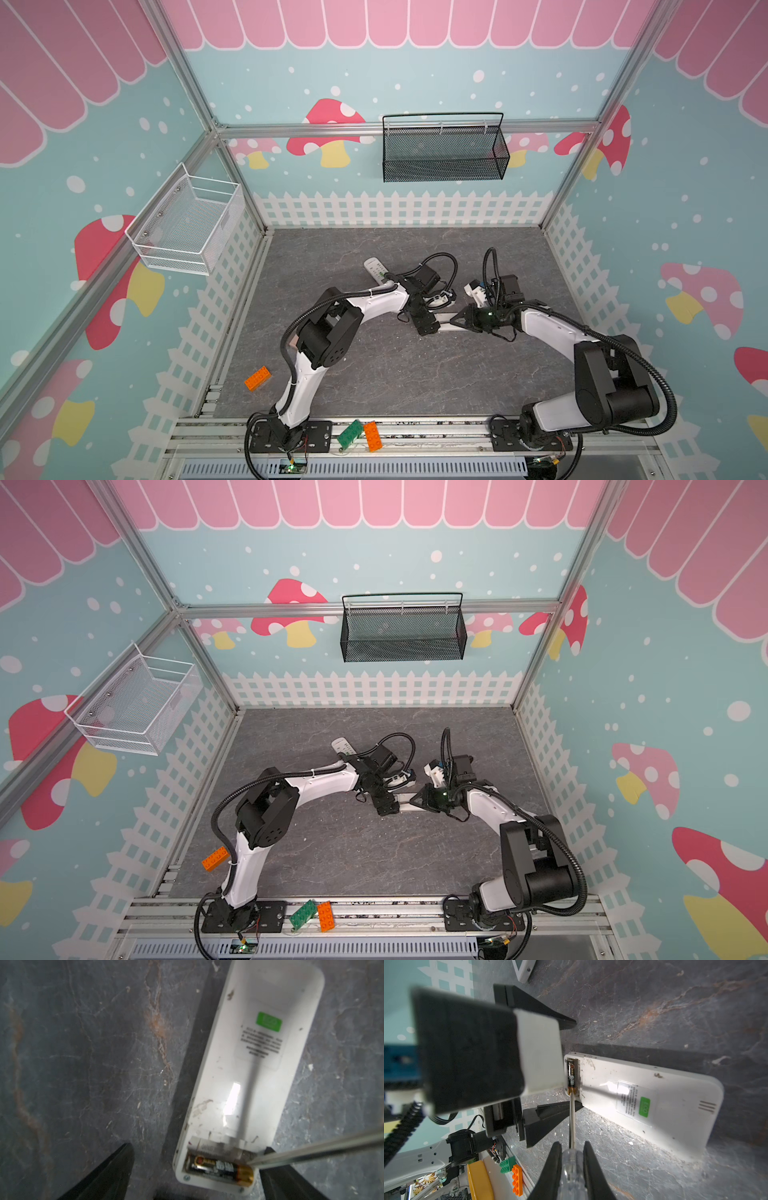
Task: Unload the batteries from the remote control
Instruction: 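Press the screwdriver tip against the end of the remaining battery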
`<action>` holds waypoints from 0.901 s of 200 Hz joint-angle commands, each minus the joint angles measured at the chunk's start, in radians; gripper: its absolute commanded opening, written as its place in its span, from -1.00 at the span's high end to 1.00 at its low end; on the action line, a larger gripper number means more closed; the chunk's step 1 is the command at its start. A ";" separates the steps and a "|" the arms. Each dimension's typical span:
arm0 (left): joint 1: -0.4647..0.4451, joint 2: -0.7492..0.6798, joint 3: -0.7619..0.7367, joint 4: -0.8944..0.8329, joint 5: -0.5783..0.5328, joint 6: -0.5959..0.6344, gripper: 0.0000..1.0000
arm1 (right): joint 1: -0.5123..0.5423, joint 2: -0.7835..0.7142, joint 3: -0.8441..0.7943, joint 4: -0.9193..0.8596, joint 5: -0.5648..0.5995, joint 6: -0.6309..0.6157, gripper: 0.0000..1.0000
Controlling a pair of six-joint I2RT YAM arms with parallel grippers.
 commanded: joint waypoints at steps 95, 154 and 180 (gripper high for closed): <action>-0.003 0.101 0.057 -0.102 0.049 0.182 -0.60 | -0.003 0.048 -0.031 0.057 0.003 0.023 1.00; -0.001 0.090 0.016 -0.124 0.028 0.203 -0.30 | -0.003 0.062 -0.069 0.109 -0.024 0.032 1.00; 0.003 0.085 0.000 -0.131 0.022 0.216 -0.18 | -0.003 0.090 -0.080 0.144 -0.047 0.032 1.00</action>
